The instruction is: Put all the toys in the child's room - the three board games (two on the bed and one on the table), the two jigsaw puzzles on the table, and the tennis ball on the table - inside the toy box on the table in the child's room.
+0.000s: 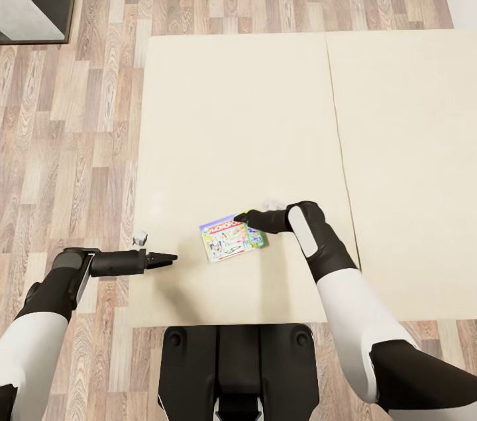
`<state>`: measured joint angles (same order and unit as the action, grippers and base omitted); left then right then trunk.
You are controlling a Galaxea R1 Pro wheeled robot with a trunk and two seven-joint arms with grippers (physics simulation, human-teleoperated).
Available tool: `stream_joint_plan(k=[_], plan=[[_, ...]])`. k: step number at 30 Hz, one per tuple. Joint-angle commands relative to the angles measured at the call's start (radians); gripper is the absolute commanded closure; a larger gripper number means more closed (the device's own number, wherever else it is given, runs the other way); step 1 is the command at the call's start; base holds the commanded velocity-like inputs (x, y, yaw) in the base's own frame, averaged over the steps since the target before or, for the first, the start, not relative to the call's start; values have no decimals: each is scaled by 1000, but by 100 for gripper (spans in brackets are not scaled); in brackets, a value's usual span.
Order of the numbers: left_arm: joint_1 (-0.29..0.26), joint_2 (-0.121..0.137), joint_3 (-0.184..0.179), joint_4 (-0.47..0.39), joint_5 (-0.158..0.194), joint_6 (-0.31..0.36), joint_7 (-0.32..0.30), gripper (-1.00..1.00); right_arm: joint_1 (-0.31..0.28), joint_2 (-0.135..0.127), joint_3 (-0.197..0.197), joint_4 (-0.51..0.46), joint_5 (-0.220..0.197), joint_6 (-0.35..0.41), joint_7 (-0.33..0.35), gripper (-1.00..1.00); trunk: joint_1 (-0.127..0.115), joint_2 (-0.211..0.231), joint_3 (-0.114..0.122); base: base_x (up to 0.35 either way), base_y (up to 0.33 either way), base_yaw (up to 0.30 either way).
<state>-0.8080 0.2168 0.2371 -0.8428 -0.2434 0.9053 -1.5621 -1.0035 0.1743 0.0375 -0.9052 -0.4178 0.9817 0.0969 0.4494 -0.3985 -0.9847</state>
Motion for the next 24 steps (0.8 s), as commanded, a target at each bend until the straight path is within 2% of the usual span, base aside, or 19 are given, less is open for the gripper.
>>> stream_joint_plan(k=[1, 8, 24], plan=[[-1, -1, 2, -1, -10, 10, -9, -100, 0, 0, 7, -1, 11, 3, 9, -100, 1, -2, -1, 0, 0, 0], [-1, -1, 3, -1, -10, 10, -9, -100, 0, 0, 29, -2, 13, 2, 8, -100, 1, -2, 2, 0, 0, 0], [-1, -1, 2, -1, -11, 10, -9, -100, 1, 0, 33, -1, 13, 2, 8, -100, 1, -2, 26, 0, 0, 0]])
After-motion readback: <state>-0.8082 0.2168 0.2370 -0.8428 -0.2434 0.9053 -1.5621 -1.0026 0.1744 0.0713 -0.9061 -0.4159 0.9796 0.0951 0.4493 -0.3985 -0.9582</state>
